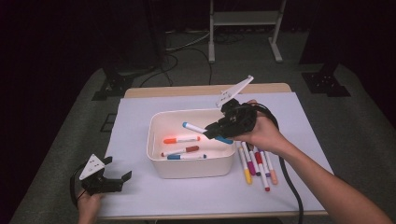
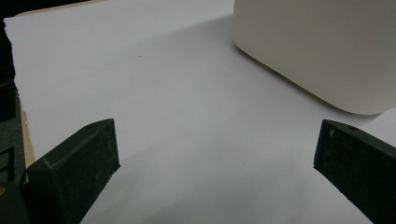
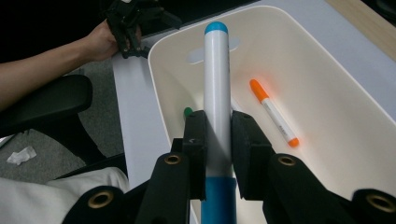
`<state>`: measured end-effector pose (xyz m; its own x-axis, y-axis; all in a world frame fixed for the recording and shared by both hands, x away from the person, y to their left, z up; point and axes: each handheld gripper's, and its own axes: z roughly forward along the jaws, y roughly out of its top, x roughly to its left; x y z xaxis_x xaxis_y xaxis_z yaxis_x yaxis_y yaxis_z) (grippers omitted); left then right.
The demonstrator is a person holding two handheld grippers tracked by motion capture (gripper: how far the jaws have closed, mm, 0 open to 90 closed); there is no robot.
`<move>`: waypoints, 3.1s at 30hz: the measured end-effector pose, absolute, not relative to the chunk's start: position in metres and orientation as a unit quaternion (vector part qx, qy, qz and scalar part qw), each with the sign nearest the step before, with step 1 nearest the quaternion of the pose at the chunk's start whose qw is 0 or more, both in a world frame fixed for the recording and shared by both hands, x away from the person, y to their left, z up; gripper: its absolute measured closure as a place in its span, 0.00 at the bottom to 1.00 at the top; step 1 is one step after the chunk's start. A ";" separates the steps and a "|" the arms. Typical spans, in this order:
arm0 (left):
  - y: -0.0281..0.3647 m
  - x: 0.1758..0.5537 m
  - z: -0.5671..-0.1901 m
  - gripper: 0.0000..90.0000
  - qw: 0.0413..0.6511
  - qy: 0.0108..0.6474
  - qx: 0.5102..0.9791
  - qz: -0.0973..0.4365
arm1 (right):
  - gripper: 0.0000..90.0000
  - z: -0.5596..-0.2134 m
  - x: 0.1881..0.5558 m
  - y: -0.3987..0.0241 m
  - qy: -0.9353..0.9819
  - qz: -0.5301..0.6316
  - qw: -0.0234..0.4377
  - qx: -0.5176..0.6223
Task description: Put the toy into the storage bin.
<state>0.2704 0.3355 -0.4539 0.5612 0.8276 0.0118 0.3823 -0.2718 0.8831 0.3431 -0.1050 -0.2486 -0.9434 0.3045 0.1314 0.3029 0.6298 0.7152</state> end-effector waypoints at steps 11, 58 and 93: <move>0.336 0.270 -0.454 0.00 0.454 0.398 0.758 0.246 | 0.84 -0.266 0.350 -0.073 0.913 0.384 -0.021 0.138; 0.337 0.270 -0.454 0.00 0.458 0.396 0.757 0.247 | 0.84 -0.345 0.374 -0.003 0.945 0.308 -0.072 0.086; 0.335 0.270 -0.454 0.00 0.453 0.397 0.759 0.247 | 0.66 -0.278 0.358 -0.151 0.908 0.379 0.014 0.180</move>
